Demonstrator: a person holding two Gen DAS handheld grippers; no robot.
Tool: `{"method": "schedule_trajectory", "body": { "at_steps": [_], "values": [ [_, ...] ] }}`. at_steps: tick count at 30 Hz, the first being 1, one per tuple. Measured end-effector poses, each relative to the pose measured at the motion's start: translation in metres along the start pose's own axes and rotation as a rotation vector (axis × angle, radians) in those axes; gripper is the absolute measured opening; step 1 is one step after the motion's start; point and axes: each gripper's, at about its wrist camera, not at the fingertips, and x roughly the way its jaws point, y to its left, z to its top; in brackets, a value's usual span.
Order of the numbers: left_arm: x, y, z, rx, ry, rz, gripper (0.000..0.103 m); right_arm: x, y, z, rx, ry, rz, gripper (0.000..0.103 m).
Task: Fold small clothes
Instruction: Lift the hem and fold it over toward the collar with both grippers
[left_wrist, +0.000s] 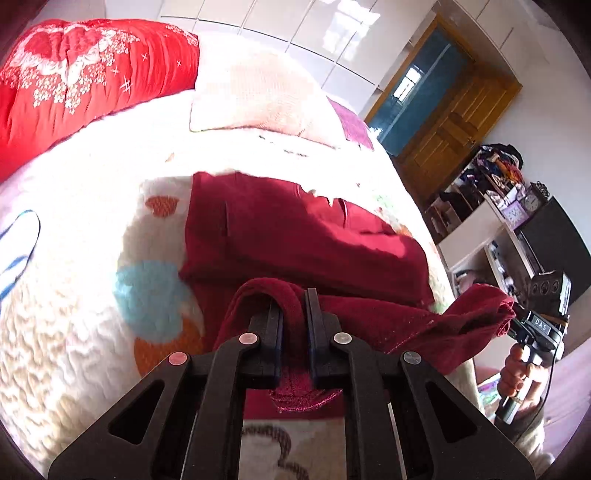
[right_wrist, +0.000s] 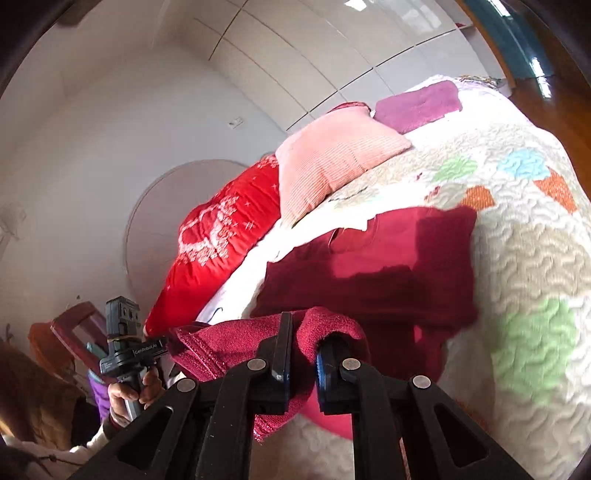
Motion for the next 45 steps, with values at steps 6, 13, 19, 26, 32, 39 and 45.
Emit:
{"method": "schedule_trajectory", "body": {
  "at_steps": [6, 13, 19, 26, 32, 39, 45],
  "values": [
    [0.071, 0.02, 0.073, -0.087, -0.03, 0.112, 0.008, 0.064, -0.048, 0.058, 0.115, -0.043, -0.145, 0.009],
    [0.105, 0.052, 0.096, -0.199, 0.076, 0.061, 0.031, 0.073, -0.072, 0.071, 0.111, -0.044, -0.288, 0.049],
    [0.062, 0.045, 0.107, -0.129, -0.093, 0.106, 0.07, 0.054, -0.038, 0.066, -0.04, -0.038, -0.246, 0.05],
    [0.115, 0.02, 0.094, -0.069, -0.012, 0.178, 0.07, 0.128, -0.015, 0.074, -0.18, 0.033, -0.402, 0.045],
    [0.176, 0.052, 0.095, -0.126, 0.06, 0.295, 0.07, 0.178, -0.062, 0.089, -0.118, 0.079, -0.588, 0.045],
    [0.19, 0.052, 0.098, -0.09, 0.042, 0.353, 0.071, 0.196, -0.075, 0.086, -0.119, 0.12, -0.607, 0.057],
    [0.157, 0.038, 0.088, -0.027, -0.003, 0.364, 0.071, 0.133, -0.028, 0.072, -0.134, 0.05, -0.511, 0.056]
  ]
}}
